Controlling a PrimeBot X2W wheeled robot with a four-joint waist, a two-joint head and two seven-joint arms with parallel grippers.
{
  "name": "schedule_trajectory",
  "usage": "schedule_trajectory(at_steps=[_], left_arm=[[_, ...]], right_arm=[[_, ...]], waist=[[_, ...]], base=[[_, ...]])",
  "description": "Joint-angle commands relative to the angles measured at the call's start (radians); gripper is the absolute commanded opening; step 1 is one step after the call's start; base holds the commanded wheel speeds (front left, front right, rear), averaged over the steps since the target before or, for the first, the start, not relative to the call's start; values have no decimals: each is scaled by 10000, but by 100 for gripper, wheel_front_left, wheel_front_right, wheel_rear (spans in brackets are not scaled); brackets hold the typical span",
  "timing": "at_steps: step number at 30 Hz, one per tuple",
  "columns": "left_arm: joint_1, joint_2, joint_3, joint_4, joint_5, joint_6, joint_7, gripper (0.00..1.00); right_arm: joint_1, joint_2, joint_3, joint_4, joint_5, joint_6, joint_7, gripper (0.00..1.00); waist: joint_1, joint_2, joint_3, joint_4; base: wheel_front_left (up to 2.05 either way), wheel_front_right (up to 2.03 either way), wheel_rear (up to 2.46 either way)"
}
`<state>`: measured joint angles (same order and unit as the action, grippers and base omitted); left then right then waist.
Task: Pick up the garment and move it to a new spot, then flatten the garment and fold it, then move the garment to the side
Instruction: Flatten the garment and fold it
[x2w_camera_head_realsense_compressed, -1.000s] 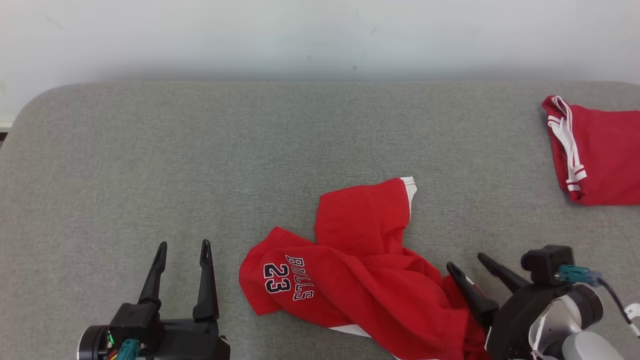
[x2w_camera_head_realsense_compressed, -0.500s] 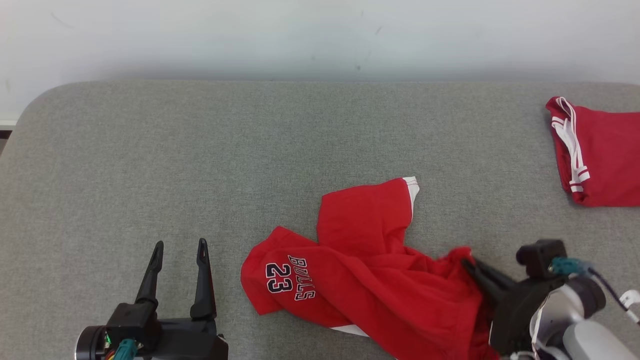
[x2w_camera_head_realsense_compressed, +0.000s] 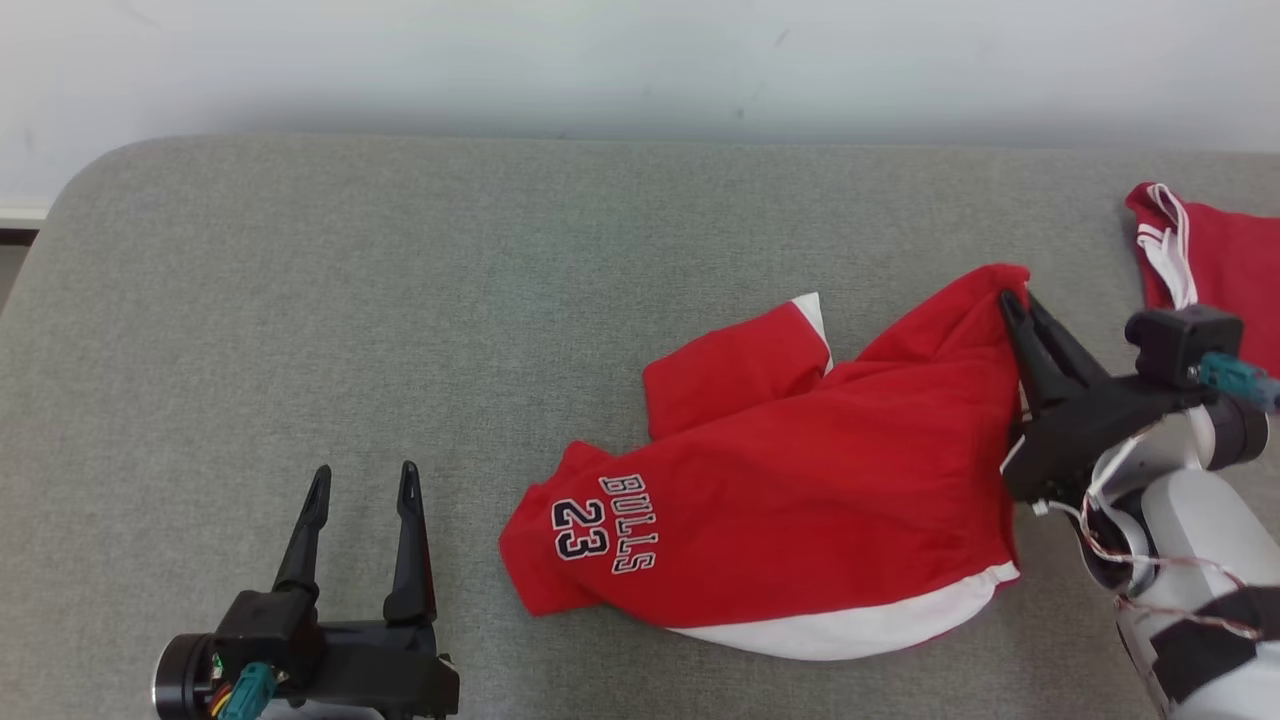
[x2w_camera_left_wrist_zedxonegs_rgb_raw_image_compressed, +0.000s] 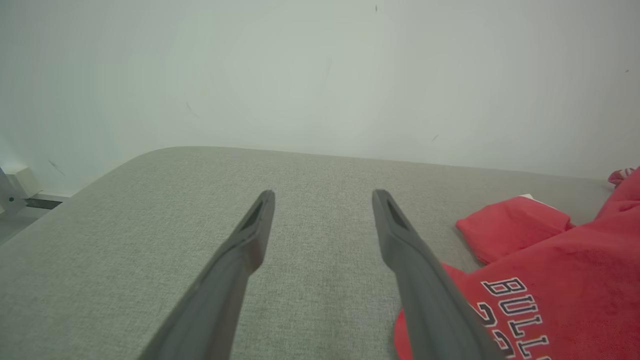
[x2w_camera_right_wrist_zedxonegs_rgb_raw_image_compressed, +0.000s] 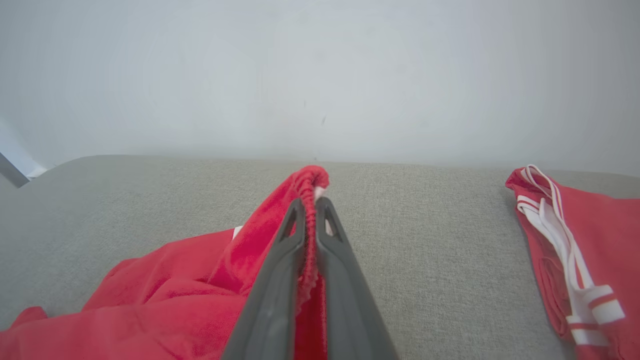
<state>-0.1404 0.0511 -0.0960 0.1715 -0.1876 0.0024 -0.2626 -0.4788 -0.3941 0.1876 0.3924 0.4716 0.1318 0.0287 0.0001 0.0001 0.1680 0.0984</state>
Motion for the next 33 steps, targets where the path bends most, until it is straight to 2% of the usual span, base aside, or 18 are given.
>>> schedule_trajectory(at_steps=[1, 4, 5, 6, 7, 12, 17, 23, 25, 26, 33], left_arm=[[-113, -12, -17, 40, -79, -18, -29, 100], [-210, -12, -106, 100, -113, -44, -29, 100], [-225, -11, -128, 123, -117, -37, -29, 100], [-232, -14, -153, 148, -114, -28, -29, 100], [-223, -12, -162, 172, -105, -17, -29, 100], [29, -12, -45, 255, 20, -18, -29, 100], [318, -10, 144, 257, 144, -111, -29, 100], [630, -10, 308, 202, 243, -177, -29, 100], [708, -9, 376, 175, 275, -171, -29, 100], [708, -9, 376, 175, 275, -171, -29, 100], [828, -4, 510, 157, 340, -237, -29, 100]], right_arm=[[-424, 144, -55, 574, -176, -19, -226, 0], [-1017, 286, -31, 1752, -379, -19, -545, 0], [-1205, 294, 50, 2066, -512, -19, -707, 36], [-1384, 308, 102, 2341, -601, -19, -931, 92], [-1503, 329, 102, 2600, -670, -19, -1155, 100], [-1719, 367, 251, 3261, -804, -19, -2381, 100], [-1275, 298, 407, 2842, -583, -21, -2858, 100], [-67, 282, 263, 1165, -429, -21, -2933, 100], [781, 449, -61, 77, -531, -19, -2937, 100], [781, 449, -61, 77, -531, -19, -2937, 100], [3006, 1073, -1069, -2104, -885, -19, -2927, 100]], waist=[[-1, -1, 77, 102], [-1, -1, 91, 217], [-1, -1, 80, 246], [-1, -1, 50, 271], [-1, -1, 6, 278], [-1, -1, -391, 137], [-1, -1, -822, -148], [-1, -1, -1061, -490], [-1, -1, -1109, -639], [-1, -1, -1109, -639], [-1, -1, -1194, -876]], base=[[0, 0, 0], [0, 0, 0], [0, 0, 0], [0, 0, 0], [0, 0, 0], [0, 0, 0], [0, 0, 0], [0, 0, 0], [0, 0, 0], [0, 0, 0], [0, 0, 0]])
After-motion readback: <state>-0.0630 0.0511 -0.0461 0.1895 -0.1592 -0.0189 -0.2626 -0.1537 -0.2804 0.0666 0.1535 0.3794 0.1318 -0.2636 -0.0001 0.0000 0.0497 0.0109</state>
